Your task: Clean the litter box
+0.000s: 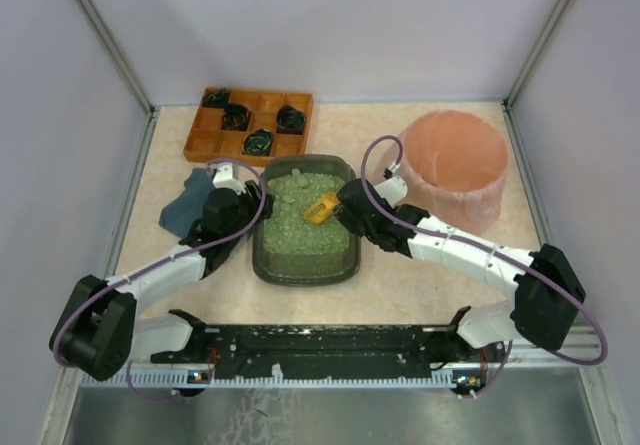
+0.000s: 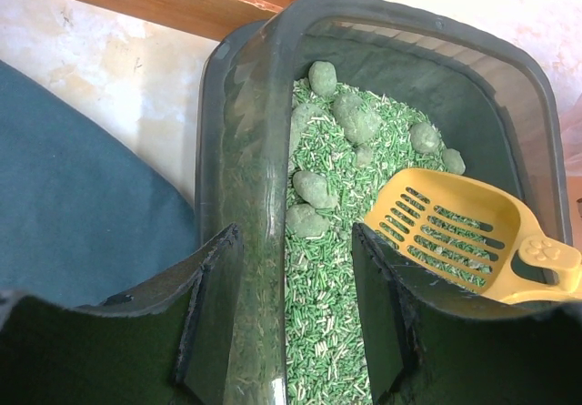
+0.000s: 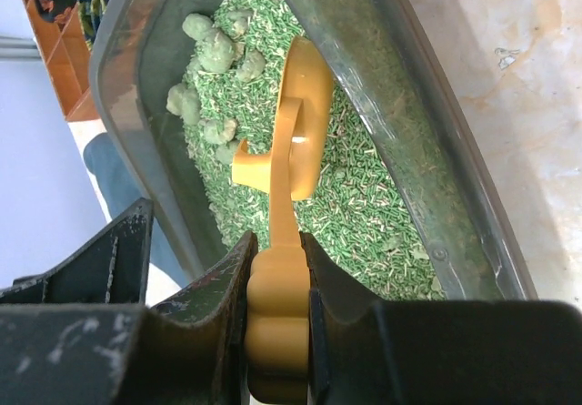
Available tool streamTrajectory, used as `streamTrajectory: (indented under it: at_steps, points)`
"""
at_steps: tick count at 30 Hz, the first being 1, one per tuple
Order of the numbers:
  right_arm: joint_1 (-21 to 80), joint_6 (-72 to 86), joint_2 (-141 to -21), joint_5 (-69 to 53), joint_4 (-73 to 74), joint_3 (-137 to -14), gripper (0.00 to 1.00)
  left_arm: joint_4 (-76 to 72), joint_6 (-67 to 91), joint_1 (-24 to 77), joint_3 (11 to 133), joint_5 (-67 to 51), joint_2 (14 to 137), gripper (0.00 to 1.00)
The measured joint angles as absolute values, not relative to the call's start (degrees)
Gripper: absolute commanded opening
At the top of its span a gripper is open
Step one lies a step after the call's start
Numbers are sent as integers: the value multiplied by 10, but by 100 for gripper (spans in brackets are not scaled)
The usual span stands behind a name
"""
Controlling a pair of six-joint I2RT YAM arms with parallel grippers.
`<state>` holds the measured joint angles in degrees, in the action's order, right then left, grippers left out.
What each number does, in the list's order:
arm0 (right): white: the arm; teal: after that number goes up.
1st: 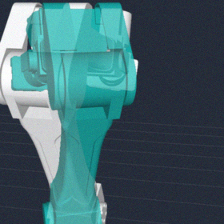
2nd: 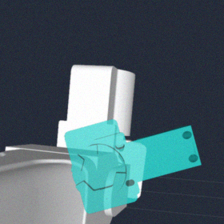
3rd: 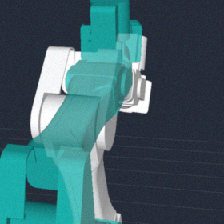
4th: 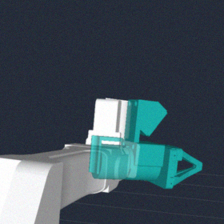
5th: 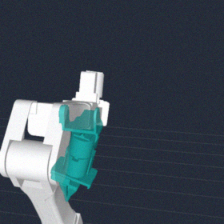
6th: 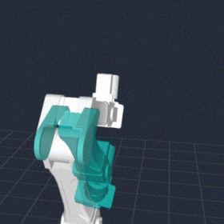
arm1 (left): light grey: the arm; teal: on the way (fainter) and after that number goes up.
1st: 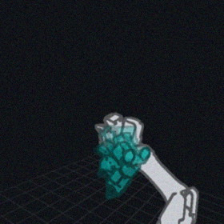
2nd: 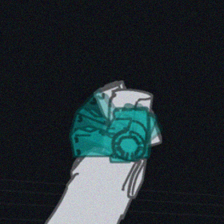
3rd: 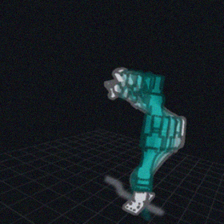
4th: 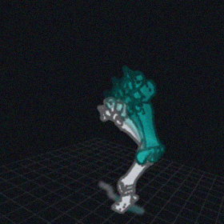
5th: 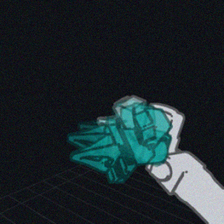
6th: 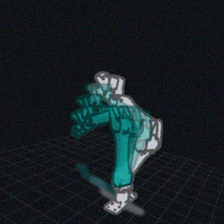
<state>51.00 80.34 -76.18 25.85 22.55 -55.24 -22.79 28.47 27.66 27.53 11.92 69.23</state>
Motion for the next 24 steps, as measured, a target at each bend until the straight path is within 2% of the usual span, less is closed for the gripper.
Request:
streamTrajectory:
  at_steps: [7, 16, 24]
  points:
    - [510, 839, -814, 250, 196, -567, 0, -222, 285, 277, 281, 119, 693, 57]
    - [510, 822, -880, 226, 91, -569, 0, -222, 285, 277, 283, 119, 693, 57]
    - [493, 778, -884, 185, -22, -508, 0, -222, 285, 277, 283, 119, 693, 57]
